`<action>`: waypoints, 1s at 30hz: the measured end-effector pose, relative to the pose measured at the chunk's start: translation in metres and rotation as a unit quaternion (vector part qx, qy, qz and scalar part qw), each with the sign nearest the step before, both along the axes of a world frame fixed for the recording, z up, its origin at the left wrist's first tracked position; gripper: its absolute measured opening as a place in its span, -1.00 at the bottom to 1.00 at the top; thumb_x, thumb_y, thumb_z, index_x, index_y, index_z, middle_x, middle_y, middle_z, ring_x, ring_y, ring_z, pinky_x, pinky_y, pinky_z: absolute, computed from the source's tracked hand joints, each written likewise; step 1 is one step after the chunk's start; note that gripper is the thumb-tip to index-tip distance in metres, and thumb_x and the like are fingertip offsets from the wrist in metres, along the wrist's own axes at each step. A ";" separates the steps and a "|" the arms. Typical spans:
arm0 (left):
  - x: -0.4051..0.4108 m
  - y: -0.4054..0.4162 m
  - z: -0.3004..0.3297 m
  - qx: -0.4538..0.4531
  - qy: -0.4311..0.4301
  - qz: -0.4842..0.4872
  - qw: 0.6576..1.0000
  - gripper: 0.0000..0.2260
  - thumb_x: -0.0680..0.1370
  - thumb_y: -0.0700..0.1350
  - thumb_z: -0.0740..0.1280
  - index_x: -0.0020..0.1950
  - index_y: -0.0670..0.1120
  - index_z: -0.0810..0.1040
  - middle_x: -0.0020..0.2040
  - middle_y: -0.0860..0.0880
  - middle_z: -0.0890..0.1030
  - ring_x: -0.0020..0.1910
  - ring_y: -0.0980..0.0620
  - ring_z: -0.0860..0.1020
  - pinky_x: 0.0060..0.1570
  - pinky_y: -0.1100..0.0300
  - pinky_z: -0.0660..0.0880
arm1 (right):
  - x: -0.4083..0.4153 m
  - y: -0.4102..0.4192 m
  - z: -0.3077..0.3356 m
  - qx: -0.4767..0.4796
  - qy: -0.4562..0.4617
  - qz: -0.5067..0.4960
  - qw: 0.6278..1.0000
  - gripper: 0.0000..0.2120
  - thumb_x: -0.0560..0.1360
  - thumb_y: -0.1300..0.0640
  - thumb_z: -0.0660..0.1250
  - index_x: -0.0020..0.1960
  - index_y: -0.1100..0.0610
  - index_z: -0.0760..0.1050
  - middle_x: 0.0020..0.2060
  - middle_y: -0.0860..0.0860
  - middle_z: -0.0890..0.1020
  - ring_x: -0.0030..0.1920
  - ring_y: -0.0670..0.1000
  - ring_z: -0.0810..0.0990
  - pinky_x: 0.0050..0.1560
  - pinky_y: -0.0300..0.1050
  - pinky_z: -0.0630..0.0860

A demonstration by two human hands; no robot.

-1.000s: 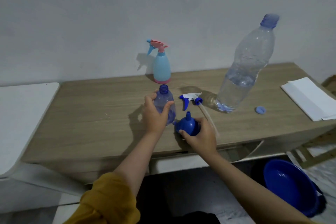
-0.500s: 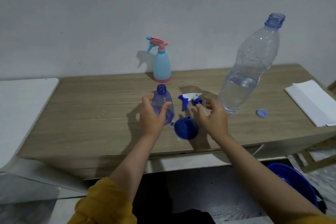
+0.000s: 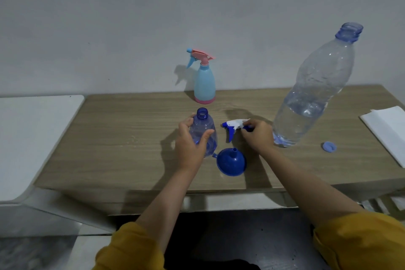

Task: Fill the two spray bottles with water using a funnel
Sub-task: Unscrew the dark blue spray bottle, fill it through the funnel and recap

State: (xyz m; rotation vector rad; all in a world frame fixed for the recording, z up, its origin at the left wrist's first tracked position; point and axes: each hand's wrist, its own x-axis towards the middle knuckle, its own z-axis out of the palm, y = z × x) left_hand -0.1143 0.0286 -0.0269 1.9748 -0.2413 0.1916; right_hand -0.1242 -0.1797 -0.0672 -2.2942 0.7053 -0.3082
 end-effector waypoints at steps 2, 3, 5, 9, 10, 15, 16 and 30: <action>0.001 0.000 -0.002 -0.017 0.001 -0.007 1.000 -0.52 0.42 -0.02 0.46 0.25 -0.14 0.38 0.23 0.00 0.52 0.16 0.07 0.52 0.05 0.31 0.49 | -0.002 -0.001 0.008 0.031 -0.028 -0.015 0.999 -0.81 0.46 0.22 0.40 0.07 0.16 0.61 -0.04 0.04 0.66 -0.09 -0.07 0.56 -0.06 -0.25 0.43; 0.002 0.000 -0.004 -0.022 0.002 -0.009 1.000 -0.52 0.42 -0.03 0.46 0.25 -0.13 0.38 0.22 0.00 0.53 0.15 0.07 0.52 0.07 0.23 0.51 | -0.003 -0.001 0.012 0.051 -0.048 -0.026 0.997 -0.85 0.44 0.21 0.42 0.01 0.14 0.61 -0.09 0.02 0.65 -0.14 -0.11 0.55 -0.11 -0.31 0.42; 0.004 0.000 -0.007 -0.030 0.006 -0.013 0.999 -0.52 0.42 -0.03 0.47 0.24 -0.12 0.38 0.20 0.00 0.53 0.13 0.07 0.53 0.07 0.16 0.53 | -0.002 -0.003 0.026 0.085 -0.093 -0.054 0.991 -0.90 0.41 0.21 0.44 -0.08 0.12 0.61 -0.21 -0.02 0.65 -0.28 -0.21 0.54 -0.25 -0.47 0.39; 0.006 0.000 -0.013 -0.044 0.014 -0.018 0.999 -0.52 0.42 -0.02 0.46 0.24 -0.10 0.37 0.21 0.03 0.52 0.14 0.07 0.53 0.09 0.09 0.54 | 0.003 -0.002 0.070 0.175 -0.222 -0.092 0.955 -0.88 0.32 0.27 0.49 -0.16 0.17 0.62 -0.35 0.03 0.65 -0.36 -0.15 0.58 -0.21 -0.19 0.54; 0.006 0.000 -0.014 -0.046 0.016 -0.019 0.999 -0.52 0.42 0.00 0.46 0.25 -0.08 0.36 0.21 0.04 0.51 0.14 0.08 0.53 0.10 0.08 0.53 | 0.004 0.000 0.083 0.191 -0.248 -0.092 0.945 -0.87 0.31 0.25 0.51 -0.16 0.18 0.62 -0.32 0.07 0.67 -0.33 -0.08 0.60 -0.19 -0.13 0.55; 0.009 0.001 -0.017 -0.045 0.024 -0.016 0.999 -0.51 0.40 0.08 0.46 0.23 -0.03 0.38 0.20 0.03 0.54 0.11 0.07 0.54 0.07 -0.01 0.54 | 0.008 0.018 0.140 0.222 -0.360 -0.067 0.904 -0.83 0.29 0.15 0.58 -0.21 0.14 0.61 -0.27 0.11 0.69 -0.25 0.00 0.66 -0.18 -0.06 0.63; 0.010 0.001 -0.019 -0.040 0.024 -0.013 0.999 -0.50 0.39 0.12 0.45 0.23 -0.01 0.38 0.20 0.05 0.55 0.12 0.07 0.54 0.07 -0.02 0.54 | 0.009 0.023 0.149 0.220 -0.379 -0.063 0.897 -0.83 0.29 0.15 0.58 -0.22 0.14 0.61 -0.27 0.11 0.69 -0.24 0.01 0.66 -0.17 -0.05 0.63; 0.013 0.003 -0.019 -0.049 0.000 -0.033 0.998 -0.53 0.40 -0.10 0.50 0.23 -0.06 0.39 0.12 0.09 0.54 0.07 0.16 0.52 -0.02 0.46 0.44 | 0.016 0.066 0.204 0.127 -0.484 0.025 0.865 -0.84 0.32 0.16 0.57 -0.21 0.09 0.58 -0.29 0.03 0.66 -0.25 0.05 0.66 -0.15 -0.16 0.61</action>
